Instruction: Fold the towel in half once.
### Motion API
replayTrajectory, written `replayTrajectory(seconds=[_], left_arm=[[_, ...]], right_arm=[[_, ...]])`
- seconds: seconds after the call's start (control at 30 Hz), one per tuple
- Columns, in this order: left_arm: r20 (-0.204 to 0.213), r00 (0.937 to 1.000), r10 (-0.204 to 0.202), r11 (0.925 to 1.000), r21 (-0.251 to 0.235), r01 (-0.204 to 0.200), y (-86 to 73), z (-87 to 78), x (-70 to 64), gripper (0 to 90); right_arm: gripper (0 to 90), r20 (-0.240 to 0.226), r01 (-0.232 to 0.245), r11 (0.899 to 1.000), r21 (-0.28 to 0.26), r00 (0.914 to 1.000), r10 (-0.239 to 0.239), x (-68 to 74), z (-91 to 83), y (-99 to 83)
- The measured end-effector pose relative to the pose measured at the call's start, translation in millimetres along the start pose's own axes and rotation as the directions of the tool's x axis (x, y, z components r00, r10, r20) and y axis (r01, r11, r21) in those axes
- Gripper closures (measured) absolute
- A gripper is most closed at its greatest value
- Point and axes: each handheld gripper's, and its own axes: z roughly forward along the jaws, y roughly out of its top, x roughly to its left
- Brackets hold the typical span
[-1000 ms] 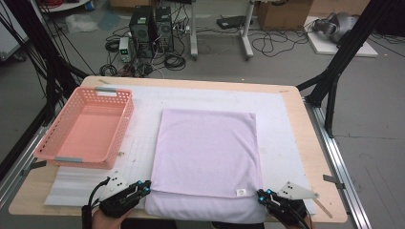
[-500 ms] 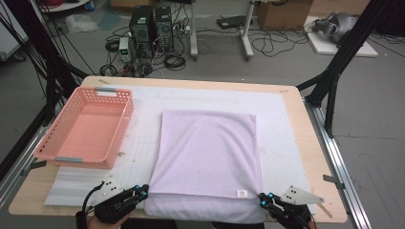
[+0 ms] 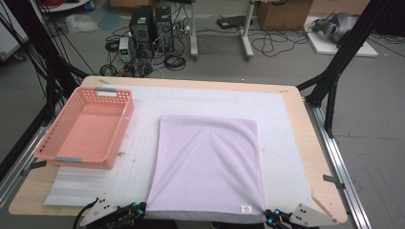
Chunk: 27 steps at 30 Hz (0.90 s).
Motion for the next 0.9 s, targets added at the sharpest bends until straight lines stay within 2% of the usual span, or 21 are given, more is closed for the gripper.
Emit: replayTrajectory(seconds=[0.13,0.23,0.27,0.3,0.33,0.37,0.47,0.5,0.73,0.83,0.9], left_arm=[[0.017,0.9998,0.003,0.9998,0.019,-0.004,-6.6,-9.7,-5.7,87.8],[0.007,0.9996,0.028,0.9971,0.071,-0.028,-13.6,-7.2,-6.3,87.3],[-0.009,0.9994,0.032,0.9956,0.088,-0.031,-15.2,-3.1,-4.4,83.6],[-0.039,0.9991,0.019,0.9951,0.098,-0.015,-15.2,1.1,-1.3,65.8],[-0.053,0.9986,-0.008,0.9951,0.098,0.014,-13.6,3.9,2.0,50.5],[-0.057,0.9983,-0.013,0.9969,0.076,0.017,-11.6,5.1,4.5,48.3],[-0.063,0.9980,-0.013,0.9997,0.020,0.014,-2.5,8.0,9.7,47.7],[-0.068,0.9977,-0.005,0.9998,0.017,0.006,0.0,10.0,12.2,47.7],[-0.083,0.9956,-0.044,0.9990,-0.013,0.043,23.0,28.3,36.5,50.1],[-0.086,0.9947,-0.057,0.9984,-0.011,0.056,34.8,42.5,47.9,52.7],[-0.071,0.9955,-0.063,0.9980,0.003,0.063,42.5,55.3,55.4,56.3]], right_arm=[[85.5,-0.015,0.011,1.000,-0.001,0.9998,-0.011,9.8,-11.0,-4.3],[84.3,-0.023,0.037,0.999,0.033,0.9991,-0.036,15.0,-11.5,-8.4],[79.3,-0.030,0.041,0.998,0.049,0.9988,-0.039,15.2,-8.8,-9.9],[67.7,-0.025,0.040,0.998,0.058,0.9989,-0.039,14.1,-6.2,-10.8],[64.5,-0.017,0.017,0.998,0.054,0.9997,-0.016,12.0,-4.2,-10.9],[63.9,-0.017,0.004,0.999,0.039,0.9999,-0.004,9.3,-3.7,-10.6],[61.6,0.012,-0.027,1.000,-0.005,0.9996,0.027,2.4,-3.3,-6.4],[61.3,0.017,-0.036,0.999,-0.015,0.9992,0.036,-0.1,-2.3,-5.2],[60.8,0.075,-0.085,0.994,-0.061,0.9931,0.090,-23.6,13.6,8.5],[60.3,0.088,-0.086,0.993,-0.082,0.9917,0.094,-32.9,19.8,16.8],[60.1,0.092,-0.086,0.992,-0.091,0.9913,0.094,-38.4,24.5,21.3]])
